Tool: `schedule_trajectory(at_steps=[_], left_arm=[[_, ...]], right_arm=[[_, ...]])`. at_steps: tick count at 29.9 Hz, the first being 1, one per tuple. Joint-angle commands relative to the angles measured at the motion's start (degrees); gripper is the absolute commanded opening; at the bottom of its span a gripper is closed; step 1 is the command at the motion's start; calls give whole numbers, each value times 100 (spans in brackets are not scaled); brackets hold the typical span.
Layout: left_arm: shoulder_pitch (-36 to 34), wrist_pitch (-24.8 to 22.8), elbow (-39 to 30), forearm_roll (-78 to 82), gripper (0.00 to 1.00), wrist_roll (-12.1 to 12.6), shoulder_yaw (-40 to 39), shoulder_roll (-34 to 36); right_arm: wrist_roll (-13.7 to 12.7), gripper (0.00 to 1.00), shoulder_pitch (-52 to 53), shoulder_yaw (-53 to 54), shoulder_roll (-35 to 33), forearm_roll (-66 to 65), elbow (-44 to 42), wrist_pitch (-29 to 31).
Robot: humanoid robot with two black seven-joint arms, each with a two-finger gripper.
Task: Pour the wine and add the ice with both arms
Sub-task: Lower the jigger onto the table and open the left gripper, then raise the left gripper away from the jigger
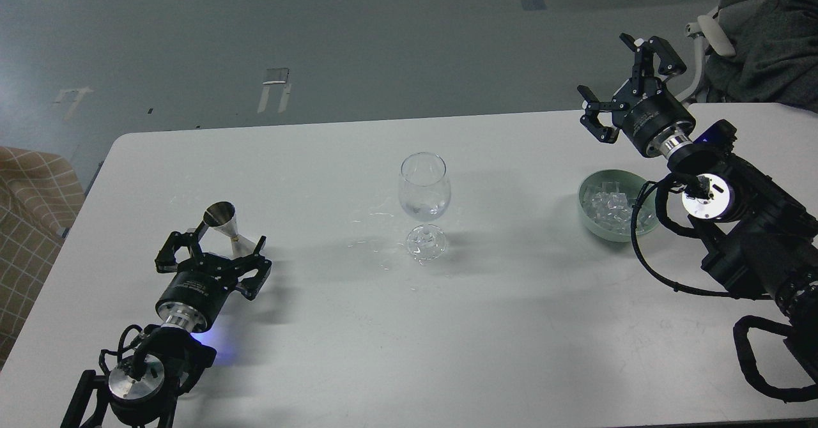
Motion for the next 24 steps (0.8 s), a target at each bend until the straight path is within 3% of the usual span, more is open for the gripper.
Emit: schedule_trajectory(at_steps=[1,8,14,22,24], left_arm=[[103,-93,-36,-11,97,24,-21,0],[402,-111,-290,-29,97,41,-47,0],[648,-699,-335,-29,97,50,-504,167],[754,-1434,-177,-20,97,-20,-1198,1141],[710,-1434,-54,41,97,-29,-1278,1422]], right_arm=[[-1,100,0,0,3,0,0,0],[-1,100,-53,0,-14,0,8,0],[-1,100,-53,9,-137,9,26,0],[-10,100,-220,0,-480,9,412,0],[-10,100,-281,0,-576,9,561,0]])
